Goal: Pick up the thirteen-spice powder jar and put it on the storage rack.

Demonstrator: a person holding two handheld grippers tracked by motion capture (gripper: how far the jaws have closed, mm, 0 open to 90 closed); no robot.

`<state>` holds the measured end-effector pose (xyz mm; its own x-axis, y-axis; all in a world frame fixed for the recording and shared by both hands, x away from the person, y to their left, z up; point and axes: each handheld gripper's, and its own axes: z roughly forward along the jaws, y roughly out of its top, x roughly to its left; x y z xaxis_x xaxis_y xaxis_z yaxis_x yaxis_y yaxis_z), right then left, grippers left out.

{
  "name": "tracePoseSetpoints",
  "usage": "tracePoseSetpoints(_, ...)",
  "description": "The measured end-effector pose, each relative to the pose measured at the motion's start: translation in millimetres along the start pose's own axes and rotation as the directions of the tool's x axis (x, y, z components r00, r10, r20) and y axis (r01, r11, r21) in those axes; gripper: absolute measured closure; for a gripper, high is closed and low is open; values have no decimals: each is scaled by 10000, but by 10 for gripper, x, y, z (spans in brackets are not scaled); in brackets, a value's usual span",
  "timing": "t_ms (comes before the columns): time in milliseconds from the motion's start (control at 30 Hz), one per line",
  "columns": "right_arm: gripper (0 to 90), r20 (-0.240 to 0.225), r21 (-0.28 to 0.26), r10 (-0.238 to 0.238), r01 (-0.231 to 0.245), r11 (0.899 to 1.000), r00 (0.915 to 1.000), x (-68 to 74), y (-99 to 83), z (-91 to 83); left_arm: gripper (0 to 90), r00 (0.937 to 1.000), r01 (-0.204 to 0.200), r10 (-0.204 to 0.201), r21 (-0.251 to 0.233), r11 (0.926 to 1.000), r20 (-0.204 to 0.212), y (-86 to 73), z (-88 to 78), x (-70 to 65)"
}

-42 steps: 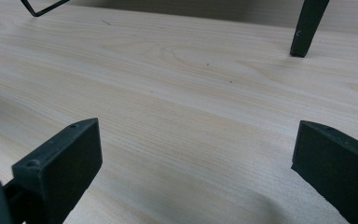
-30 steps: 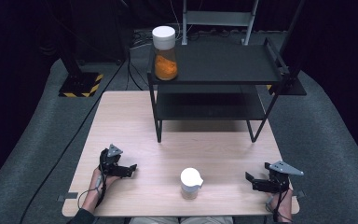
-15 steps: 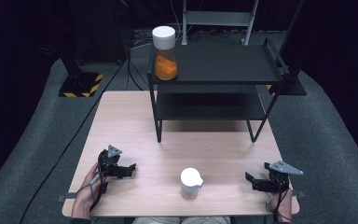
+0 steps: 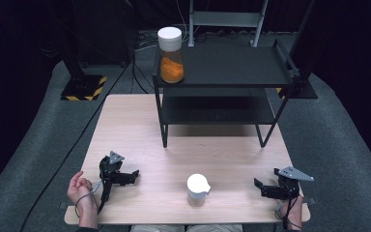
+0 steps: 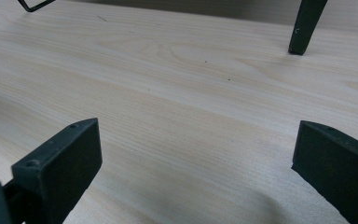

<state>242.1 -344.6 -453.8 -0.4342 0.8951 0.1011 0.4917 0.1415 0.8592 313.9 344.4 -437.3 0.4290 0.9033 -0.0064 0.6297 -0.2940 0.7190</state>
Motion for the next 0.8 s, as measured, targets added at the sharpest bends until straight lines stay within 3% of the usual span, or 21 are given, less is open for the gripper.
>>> tracePoseSetpoints(800, 0, 178, 5, -216, 215, 9998, 9996, 50, 1, 0, 0, 9997, 173, -173, -13, 9999, -185, 66, 68, -25)
